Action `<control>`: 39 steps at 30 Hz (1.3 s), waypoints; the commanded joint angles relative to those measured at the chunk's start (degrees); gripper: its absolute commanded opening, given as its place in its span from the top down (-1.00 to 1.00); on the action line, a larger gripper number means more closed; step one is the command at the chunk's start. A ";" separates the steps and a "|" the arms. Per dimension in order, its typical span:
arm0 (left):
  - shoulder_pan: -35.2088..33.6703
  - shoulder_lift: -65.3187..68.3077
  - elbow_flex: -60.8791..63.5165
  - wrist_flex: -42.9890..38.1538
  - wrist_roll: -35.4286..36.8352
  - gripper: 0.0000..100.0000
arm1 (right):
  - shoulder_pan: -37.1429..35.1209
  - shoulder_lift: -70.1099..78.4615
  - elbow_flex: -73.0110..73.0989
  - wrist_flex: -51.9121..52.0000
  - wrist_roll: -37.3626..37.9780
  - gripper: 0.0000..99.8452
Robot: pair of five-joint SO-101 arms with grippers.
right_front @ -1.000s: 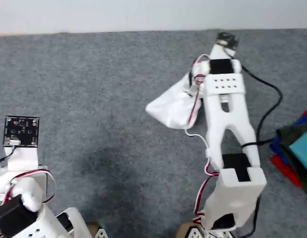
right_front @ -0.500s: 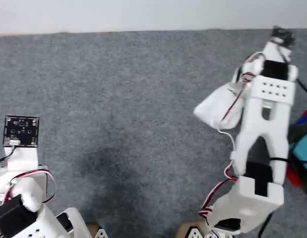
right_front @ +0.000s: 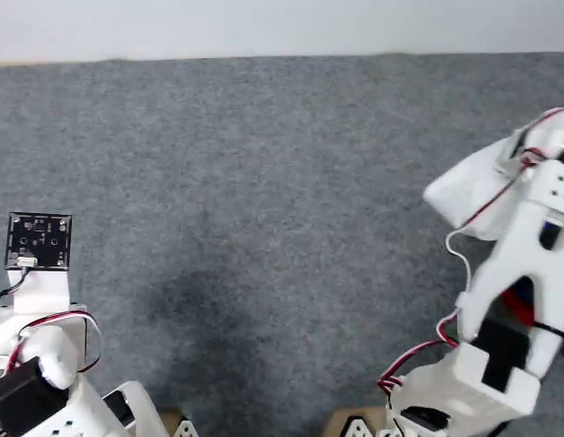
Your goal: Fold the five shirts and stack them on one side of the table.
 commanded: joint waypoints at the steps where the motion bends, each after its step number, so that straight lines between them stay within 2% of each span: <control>1: -0.35 -0.44 -0.57 0.09 -0.44 0.99 | 2.33 -5.58 -3.52 -1.10 2.11 0.98; 17: -0.35 -0.44 -0.48 0.97 -0.18 0.99 | 13.76 -13.93 -3.52 -1.27 9.93 0.98; 31: -0.35 -0.44 -0.48 1.05 -0.18 0.99 | 28.26 -4.09 -1.85 -0.84 15.38 0.98; 35: -0.26 -0.44 -0.13 1.05 -0.18 0.99 | 32.04 -0.04 -1.85 1.54 19.60 0.98; 39: -0.09 -0.44 -0.13 0.97 -0.18 0.99 | 35.74 3.56 -1.85 2.24 27.78 0.98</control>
